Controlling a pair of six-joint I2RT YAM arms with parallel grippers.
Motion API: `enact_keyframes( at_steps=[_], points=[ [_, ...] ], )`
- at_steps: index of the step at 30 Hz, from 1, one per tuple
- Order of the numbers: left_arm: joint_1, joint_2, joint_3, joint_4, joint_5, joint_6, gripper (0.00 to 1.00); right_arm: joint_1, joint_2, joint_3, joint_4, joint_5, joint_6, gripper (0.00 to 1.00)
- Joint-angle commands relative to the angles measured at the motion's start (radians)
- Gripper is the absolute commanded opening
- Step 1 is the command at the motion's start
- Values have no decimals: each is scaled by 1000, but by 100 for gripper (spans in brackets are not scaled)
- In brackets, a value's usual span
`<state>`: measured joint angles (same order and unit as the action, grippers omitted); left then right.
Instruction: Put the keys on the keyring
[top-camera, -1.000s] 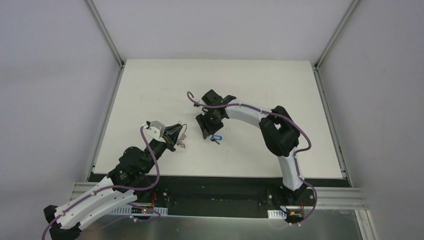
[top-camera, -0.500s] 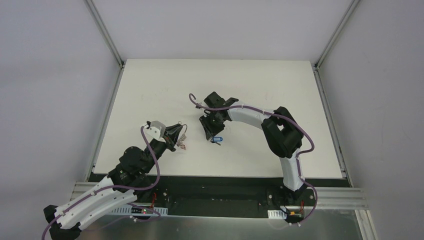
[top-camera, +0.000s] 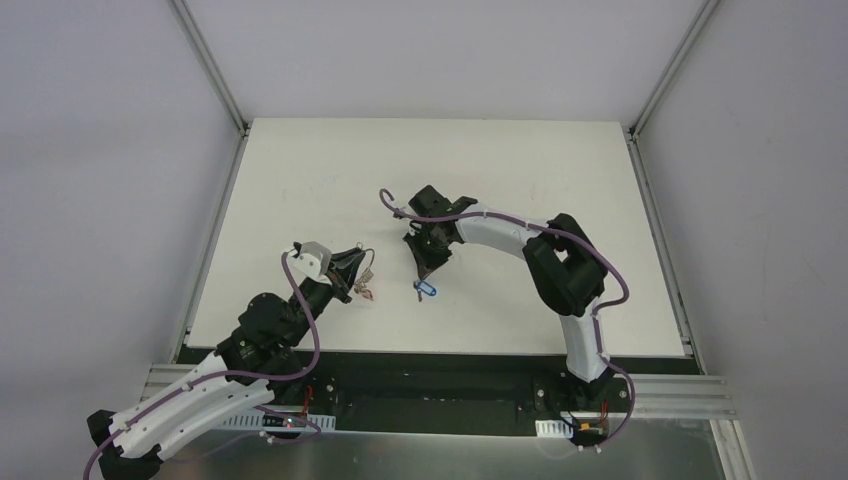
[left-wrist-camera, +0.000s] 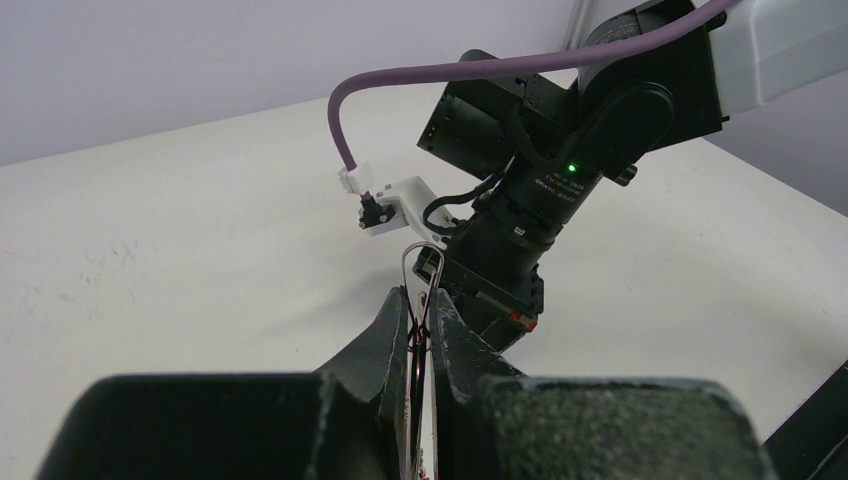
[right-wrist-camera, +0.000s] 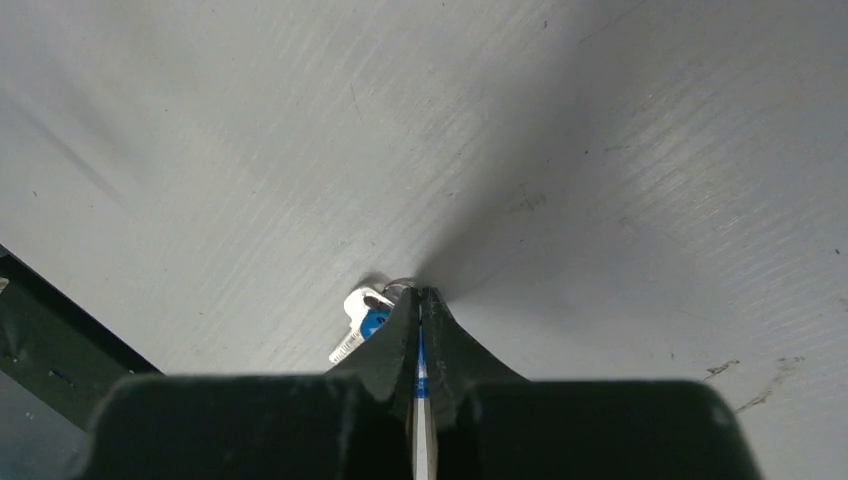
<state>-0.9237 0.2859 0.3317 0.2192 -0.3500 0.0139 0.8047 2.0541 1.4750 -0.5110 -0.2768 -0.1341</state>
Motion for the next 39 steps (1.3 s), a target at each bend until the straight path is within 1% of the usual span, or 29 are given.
enact_keyframes(
  at_steps=[1,13,19,26,33,39],
  points=[
    [-8,-9,11,34,5,-10,0,2,-69,-23,-27,7,9,0],
    [-7,-10,9,34,4,-10,0,21,-287,-148,102,10,143,0],
    [-8,-11,8,36,11,-10,0,37,-387,-182,128,11,236,0],
    [-8,-32,-1,45,33,-10,0,57,-533,-217,193,-52,348,0],
    [-9,-43,-8,58,55,-10,0,90,-649,-293,388,-104,526,0],
    [-7,-50,-19,80,81,0,0,141,-688,-339,584,-58,678,0]
  ],
)
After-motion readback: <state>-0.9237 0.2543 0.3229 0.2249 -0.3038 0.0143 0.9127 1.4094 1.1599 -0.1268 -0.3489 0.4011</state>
